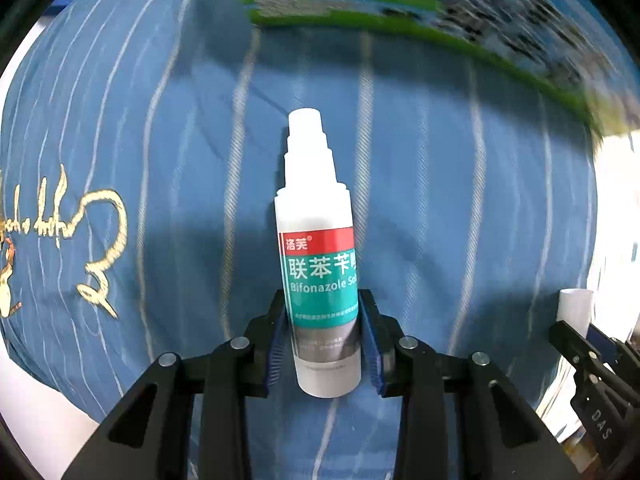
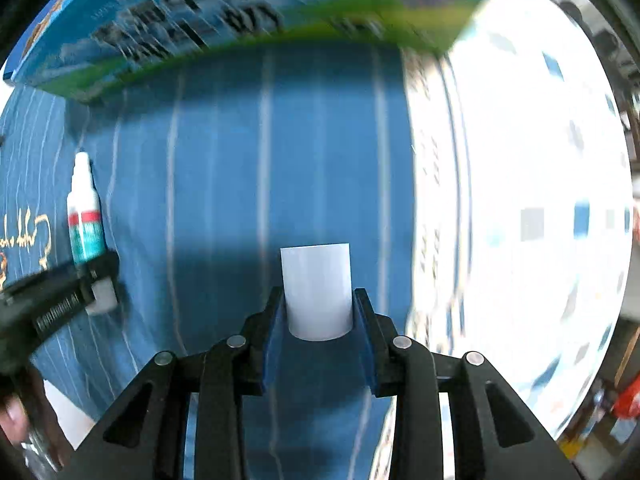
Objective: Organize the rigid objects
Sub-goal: 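Lift the spray bottle and frosted cup and carry both over the box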
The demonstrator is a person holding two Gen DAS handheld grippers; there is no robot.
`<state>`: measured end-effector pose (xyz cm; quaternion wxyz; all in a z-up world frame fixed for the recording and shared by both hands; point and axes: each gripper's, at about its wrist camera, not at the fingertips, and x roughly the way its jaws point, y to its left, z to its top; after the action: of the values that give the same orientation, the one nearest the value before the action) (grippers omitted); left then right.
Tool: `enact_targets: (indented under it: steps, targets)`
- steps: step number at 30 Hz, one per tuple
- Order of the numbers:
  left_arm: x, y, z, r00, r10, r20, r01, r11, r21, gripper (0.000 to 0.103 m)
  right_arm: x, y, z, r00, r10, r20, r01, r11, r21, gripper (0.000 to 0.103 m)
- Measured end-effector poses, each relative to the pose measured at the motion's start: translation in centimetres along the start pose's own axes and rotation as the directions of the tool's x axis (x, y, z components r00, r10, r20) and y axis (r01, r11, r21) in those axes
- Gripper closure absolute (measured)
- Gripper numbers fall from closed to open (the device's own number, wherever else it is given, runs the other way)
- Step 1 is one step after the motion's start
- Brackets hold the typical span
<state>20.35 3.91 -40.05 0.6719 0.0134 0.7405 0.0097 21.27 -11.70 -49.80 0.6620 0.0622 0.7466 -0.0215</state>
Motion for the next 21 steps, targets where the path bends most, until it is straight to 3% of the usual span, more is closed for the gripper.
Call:
enact_targets:
  steps: [5,10,14,21]
  targets:
    - [0.8,-1.3,-1.9,1.000,-0.006,-0.026,0.007,0.999,0.052,0.072,0.9,-2.0,-1.3,0.999,0.026,-0.034,-0.024,0.998,0.058,0.068]
    - [1.2,-1.0,-1.4,0.999,-0.033,-0.028,0.033,0.999,0.024,0.070,1.0,-4.5,-0.4,0.996,0.067,-0.060,-0.062,0.995,0.082,0.066]
    - [0.6,1.2,2.0,0.998,-0.053,-0.042,0.052,0.998,-0.026,0.065,0.3,-6.8,0.3,0.991,0.125,-0.050,-0.117,0.983,0.138,0.045]
    - [0.1,-0.6,4.9,0.999,-0.027,-0.041,0.027,1.000,-0.004,0.066,1.1,-6.6,2.0,0.990,0.101,-0.100,-0.089,0.989,0.121,0.045]
